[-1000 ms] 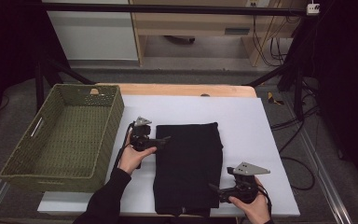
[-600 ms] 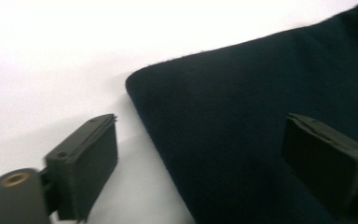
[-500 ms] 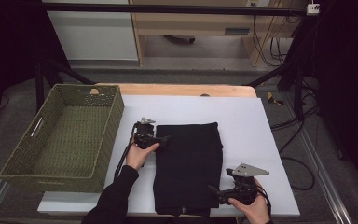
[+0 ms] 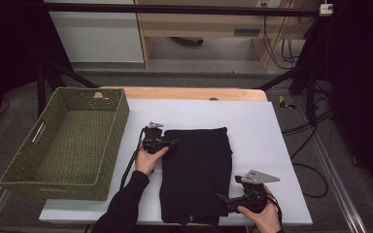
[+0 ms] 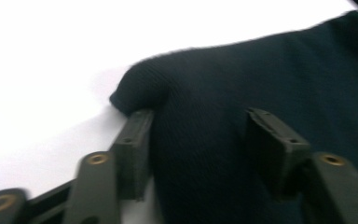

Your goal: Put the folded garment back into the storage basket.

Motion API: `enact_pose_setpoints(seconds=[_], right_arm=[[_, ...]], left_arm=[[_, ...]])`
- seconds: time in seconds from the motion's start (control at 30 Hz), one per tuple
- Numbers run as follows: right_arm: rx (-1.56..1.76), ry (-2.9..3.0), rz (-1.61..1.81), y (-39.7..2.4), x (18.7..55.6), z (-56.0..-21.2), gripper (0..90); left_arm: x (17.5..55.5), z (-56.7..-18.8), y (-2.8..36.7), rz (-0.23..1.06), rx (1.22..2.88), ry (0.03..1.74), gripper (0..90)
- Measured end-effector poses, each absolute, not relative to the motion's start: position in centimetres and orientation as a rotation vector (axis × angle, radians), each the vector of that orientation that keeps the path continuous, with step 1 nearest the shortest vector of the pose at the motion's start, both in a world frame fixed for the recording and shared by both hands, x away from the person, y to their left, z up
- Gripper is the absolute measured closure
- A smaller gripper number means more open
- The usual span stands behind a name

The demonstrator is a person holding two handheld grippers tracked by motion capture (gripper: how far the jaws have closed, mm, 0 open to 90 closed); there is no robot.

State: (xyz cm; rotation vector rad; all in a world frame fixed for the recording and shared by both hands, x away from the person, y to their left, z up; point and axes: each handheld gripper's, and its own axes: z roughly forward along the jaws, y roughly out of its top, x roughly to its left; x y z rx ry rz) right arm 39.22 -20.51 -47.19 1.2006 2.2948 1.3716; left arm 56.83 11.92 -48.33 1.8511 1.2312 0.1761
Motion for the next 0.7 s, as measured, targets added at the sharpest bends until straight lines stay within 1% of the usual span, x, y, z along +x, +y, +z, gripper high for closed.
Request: enact_pose_setpoints(seconds=[0.1,0.2,0.23,0.27,0.47,0.7], right_arm=[[1.205,2.302,1.369,-20.5,39.2,-47.2,0.5],[1.202,2.308,1.363,-20.4,39.2,-47.3,0.5],[1.214,2.31,1.361,-20.3,39.1,-47.3,0.5],[1.221,2.316,1.353,-20.3,39.1,-47.4,0.6],[1.283,2.337,1.312,-19.8,38.9,-47.9,0.9],[1.323,2.369,1.284,-18.8,38.5,-48.4,1.1]], left_arm=[[56.7,-48.4,11.7,0.165,1.848,1.231,53.2],[56.7,-48.5,11.7,0.159,1.843,1.232,60.2],[56.7,-48.5,11.8,0.146,1.839,1.233,60.2],[56.7,-48.6,11.8,0.111,1.836,1.236,65.2],[56.4,-48.6,11.7,0.112,1.831,1.228,71.5],[55.9,-47.6,11.7,0.17,1.796,1.202,73.5]])
